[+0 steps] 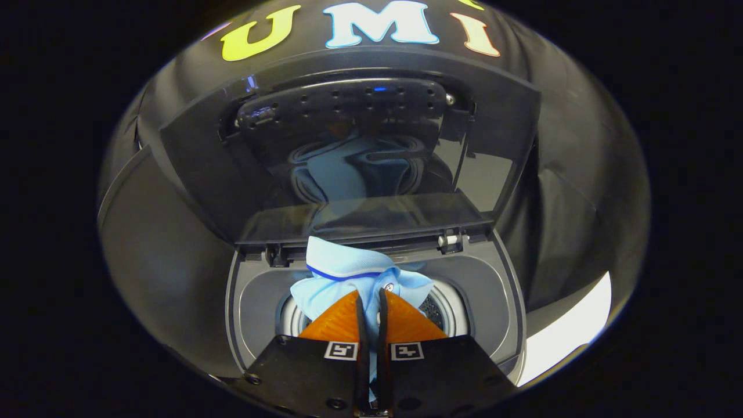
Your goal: Put the clothes into the washing machine and then close the washing machine lid.
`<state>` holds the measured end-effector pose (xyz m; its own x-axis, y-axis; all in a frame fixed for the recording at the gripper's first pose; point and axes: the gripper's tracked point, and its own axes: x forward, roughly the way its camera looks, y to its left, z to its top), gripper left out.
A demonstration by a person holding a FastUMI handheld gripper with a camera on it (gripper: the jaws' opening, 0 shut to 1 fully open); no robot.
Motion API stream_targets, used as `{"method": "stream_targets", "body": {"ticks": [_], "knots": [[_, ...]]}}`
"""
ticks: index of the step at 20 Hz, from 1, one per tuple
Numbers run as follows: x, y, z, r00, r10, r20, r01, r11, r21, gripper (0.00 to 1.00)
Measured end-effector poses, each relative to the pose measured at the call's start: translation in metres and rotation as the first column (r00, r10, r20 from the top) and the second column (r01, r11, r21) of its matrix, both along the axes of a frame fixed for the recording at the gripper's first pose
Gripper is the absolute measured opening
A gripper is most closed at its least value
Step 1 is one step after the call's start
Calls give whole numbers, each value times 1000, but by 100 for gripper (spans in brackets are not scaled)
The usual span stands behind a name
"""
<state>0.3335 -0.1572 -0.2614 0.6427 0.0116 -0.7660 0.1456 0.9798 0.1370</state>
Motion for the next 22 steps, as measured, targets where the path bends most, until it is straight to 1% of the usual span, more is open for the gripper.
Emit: {"method": "stream_targets", "body": {"ticks": [11,13,14,18,22], "knots": [[-1,0,-7,1000,-24,-14,24,1000,-8,7],[-6,2,-17,998,-30,-60,30,1000,5,8],[-11,2,-24,995,-28,-98,28,1000,4,26],[-12,5,-19,998,-17,-68,17,1000,-11,96],[-11,6,-12,999,-16,-41,15,1000,-22,96]]}}
